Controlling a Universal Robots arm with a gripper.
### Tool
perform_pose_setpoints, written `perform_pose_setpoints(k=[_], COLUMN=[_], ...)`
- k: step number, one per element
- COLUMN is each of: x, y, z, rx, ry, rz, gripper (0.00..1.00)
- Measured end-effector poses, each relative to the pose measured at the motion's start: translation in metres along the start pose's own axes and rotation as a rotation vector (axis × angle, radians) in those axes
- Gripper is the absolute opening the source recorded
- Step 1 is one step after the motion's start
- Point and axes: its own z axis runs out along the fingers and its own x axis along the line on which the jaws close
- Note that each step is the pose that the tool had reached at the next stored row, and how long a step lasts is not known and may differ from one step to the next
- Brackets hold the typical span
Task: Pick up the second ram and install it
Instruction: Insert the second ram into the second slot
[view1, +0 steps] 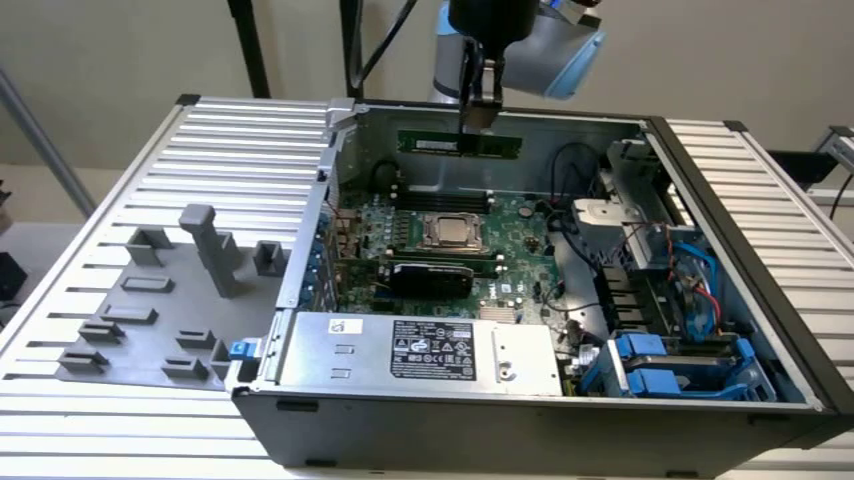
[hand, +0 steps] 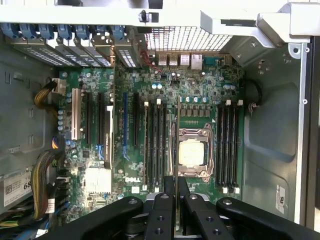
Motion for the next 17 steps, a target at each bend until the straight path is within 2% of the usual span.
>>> perform_pose_setpoints(k=[17], x=[0.0], y=[-0.0007], z=[0.0308], rx=[0.0], ry=[0.0001], rz=[0.0], gripper=[0.14])
